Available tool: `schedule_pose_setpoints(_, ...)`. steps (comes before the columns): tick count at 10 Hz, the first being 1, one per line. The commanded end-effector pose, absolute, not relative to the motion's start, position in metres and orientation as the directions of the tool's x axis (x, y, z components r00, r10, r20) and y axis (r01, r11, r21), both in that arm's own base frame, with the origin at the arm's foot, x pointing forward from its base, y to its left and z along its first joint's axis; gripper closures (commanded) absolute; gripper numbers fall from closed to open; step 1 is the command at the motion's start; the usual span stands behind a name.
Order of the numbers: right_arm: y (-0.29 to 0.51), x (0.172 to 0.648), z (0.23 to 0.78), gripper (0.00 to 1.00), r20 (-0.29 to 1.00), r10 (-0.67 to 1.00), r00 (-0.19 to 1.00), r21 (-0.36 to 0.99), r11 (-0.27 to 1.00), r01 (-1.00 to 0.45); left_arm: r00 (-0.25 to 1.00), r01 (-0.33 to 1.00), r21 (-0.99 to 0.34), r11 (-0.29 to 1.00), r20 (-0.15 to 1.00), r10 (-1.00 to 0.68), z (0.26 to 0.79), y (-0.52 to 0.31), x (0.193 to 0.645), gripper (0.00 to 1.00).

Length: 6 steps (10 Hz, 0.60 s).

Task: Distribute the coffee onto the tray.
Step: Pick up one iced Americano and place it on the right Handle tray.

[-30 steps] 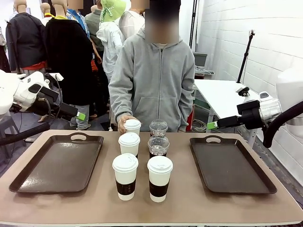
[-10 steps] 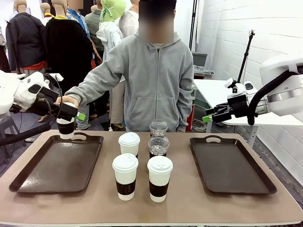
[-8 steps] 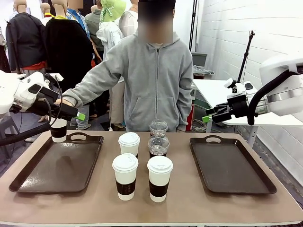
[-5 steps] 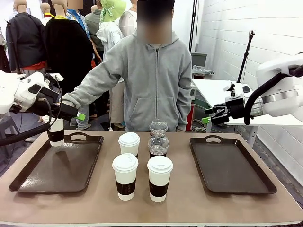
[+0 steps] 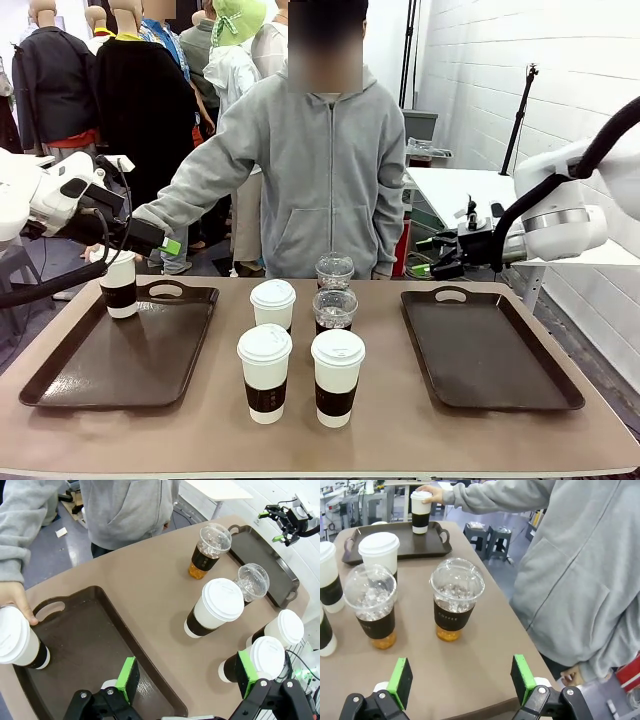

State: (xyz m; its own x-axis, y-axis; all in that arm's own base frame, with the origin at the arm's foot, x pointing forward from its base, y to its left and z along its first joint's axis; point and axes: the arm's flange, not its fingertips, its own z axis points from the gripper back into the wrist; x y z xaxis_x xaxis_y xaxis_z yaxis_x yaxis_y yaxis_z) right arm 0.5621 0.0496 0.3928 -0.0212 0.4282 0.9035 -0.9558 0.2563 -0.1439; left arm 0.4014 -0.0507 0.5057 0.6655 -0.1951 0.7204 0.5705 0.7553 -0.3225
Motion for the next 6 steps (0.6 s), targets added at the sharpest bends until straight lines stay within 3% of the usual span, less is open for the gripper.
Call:
schedule_pose_setpoints(1,0.057,0.58,0.38,0.0,0.915,0.403,-0.027,-0.141,0.255,-0.957,0.652,0.59,-0.324,0.74,0.731,-0.2,0.502,-0.048,0.405,0.0)
schedule_pose_setpoints(4,0.052,0.59,0.373,0.0,0.929,0.369,0.019,-0.059,0.198,-0.978,0.652,0.59,-0.324,0.74,0.731,-0.2,0.502,-0.048,0.405,0.0)
schedule_pose_setpoints(6,0.059,0.578,0.372,0.0,0.915,0.404,-0.008,-0.106,0.22,-0.97,0.652,0.59,-0.324,0.74,0.731,-0.2,0.502,-0.048,0.405,0.0)
